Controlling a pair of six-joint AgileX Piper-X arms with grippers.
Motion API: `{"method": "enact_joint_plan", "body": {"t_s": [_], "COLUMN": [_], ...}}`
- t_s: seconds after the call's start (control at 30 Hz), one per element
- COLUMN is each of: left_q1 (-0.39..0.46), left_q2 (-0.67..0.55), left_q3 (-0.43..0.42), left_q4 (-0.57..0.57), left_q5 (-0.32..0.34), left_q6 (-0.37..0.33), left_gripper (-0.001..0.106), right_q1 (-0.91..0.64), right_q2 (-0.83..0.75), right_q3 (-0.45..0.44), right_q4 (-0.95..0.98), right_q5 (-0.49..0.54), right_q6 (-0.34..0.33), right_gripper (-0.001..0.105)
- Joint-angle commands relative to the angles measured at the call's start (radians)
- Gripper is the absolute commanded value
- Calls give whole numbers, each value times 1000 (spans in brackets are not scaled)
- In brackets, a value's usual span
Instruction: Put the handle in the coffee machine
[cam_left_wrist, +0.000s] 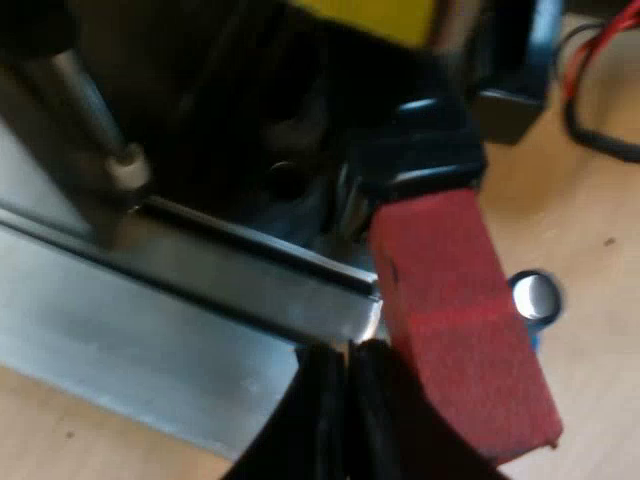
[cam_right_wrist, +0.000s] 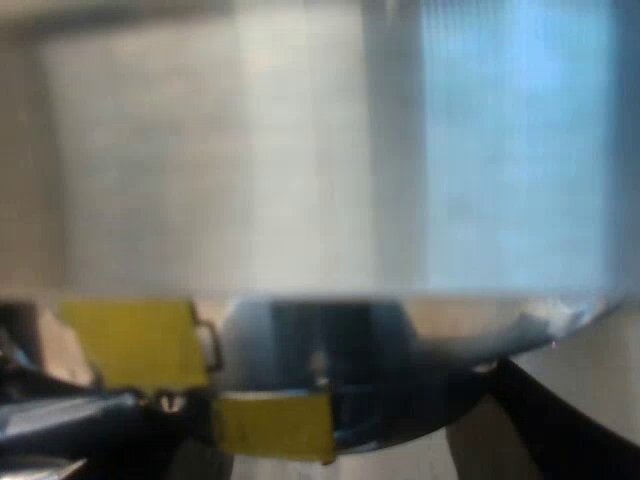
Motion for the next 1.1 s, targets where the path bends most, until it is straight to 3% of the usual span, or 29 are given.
{"method": "enact_joint_plan", "body": {"t_s": [0.03, 0.23, 0.37, 0.63, 0.93, 1.1], "left_q1": [-3, -11, -107, -150, -150, -150], "left_q2": [-6, -6, -6, -6, -6, -6], "left_q3": [-7, -7, -7, -7, -7, -7], "left_q4": [46, 90, 148, 191, 188, 119], "left_q5": [30, 67, 67, 79, 64, -4], "left_q6": [4, 4, 12, 12, 15, 15], "left_gripper": [0, 0, 0, 0, 0, 0], "right_q1": [-5, -5, -5, -5, -37, -36], "right_q2": [-17, -17, -17, -17, -17, -17], "right_q3": [-9, -9, -9, -9, -11, -11], "right_q4": [-60, -60, -60, -95, -197, -213], "right_q5": [3, 3, 3, 3, -58, -77], "right_q6": [-4, -8, -39, -48, -46, -46], "right_gripper": [50, 50, 50, 50, 50, 50]}}
